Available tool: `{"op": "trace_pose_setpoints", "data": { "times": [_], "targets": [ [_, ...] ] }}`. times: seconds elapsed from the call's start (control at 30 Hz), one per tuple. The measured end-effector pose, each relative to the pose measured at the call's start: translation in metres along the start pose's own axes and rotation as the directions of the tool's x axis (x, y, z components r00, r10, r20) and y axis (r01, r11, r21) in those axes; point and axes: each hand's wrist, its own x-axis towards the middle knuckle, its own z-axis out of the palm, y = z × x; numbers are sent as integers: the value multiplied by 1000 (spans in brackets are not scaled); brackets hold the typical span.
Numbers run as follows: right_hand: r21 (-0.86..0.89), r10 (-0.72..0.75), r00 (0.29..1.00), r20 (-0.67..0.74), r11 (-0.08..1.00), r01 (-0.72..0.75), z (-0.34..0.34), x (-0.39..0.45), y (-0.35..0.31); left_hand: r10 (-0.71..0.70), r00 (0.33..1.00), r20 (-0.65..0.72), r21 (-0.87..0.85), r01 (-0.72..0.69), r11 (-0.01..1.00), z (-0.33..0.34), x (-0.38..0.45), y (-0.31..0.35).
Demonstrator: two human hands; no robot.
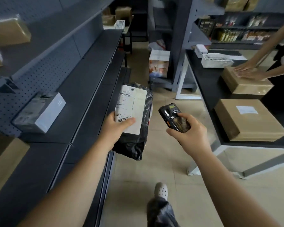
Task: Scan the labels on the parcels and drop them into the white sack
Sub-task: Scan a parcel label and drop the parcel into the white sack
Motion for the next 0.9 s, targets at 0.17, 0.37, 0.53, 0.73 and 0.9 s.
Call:
{"op": "trace_pose_setpoints", "data": {
  "times": [0.17,0.37,0.53,0.73,0.9],
  "targets": [
    [21,1,998,67,1000,-2,35,88,29,-65,996,-54,54,68,996,17,84,-9],
    [-8,37,992,123,999,-36,57,206,60,-116,991,-64,102,122,987,58,188,5],
    [-40,45,984,174,998,-38,74,288,84,-143,984,-110,140,158,977,81,266,4],
    [-48,135,965,224,991,-128,112,339,116,-208,969,-134,181,230,956,90,330,-31],
    [-76,203,943,264,979,-190,148,364,139,-276,958,-73,238,285,928,88,380,-60]
  ]
}}
